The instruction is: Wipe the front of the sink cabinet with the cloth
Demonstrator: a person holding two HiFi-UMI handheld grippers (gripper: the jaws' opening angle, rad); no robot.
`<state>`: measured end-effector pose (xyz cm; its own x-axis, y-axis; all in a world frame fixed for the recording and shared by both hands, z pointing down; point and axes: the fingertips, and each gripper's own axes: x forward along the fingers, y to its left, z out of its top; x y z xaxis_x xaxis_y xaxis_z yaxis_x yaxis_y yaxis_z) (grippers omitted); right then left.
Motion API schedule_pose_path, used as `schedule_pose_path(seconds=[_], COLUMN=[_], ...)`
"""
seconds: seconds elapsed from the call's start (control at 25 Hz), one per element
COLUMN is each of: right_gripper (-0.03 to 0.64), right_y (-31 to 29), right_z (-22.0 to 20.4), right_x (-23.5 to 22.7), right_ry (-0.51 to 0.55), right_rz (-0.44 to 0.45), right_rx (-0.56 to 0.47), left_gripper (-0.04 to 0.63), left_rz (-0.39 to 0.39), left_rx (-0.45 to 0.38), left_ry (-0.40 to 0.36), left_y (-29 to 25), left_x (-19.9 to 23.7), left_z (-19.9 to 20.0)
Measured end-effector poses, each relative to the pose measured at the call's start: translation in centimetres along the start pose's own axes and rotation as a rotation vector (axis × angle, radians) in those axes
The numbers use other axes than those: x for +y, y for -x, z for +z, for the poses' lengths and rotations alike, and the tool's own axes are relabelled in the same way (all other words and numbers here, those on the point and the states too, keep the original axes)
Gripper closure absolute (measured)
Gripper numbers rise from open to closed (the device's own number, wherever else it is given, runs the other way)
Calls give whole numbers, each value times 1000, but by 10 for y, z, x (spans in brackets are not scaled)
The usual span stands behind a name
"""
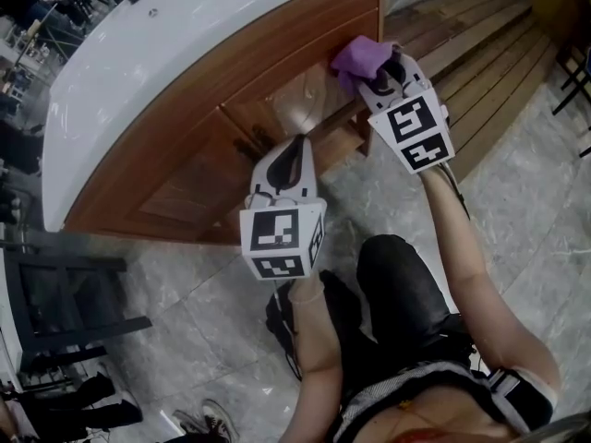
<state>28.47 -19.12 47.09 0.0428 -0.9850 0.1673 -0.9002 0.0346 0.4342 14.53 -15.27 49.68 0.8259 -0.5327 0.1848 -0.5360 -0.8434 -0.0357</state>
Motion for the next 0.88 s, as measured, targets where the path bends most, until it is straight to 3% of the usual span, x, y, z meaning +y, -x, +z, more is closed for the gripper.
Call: schedule_pose_path(seconds=[0.16,0.4,0.72,0.88], right_gripper=[446,446,446,446], right_y=[11,16,10,-3], right_z=[1,15,31,29], right_x=[48,97,138,156], right_ry=[-72,-73,-72,-14], right_rz=[132,234,315,311], right_rx=[-40,-80,-110,-92], left_gripper=[598,598,598,598], left_rz=[17,42,79,93], left_rx=[16,21,32,45], left_ry=[1,5,25,24], left_y=[4,13,22,26], left_x=[6,15,30,37], left_z=[-5,-6,-11,-15])
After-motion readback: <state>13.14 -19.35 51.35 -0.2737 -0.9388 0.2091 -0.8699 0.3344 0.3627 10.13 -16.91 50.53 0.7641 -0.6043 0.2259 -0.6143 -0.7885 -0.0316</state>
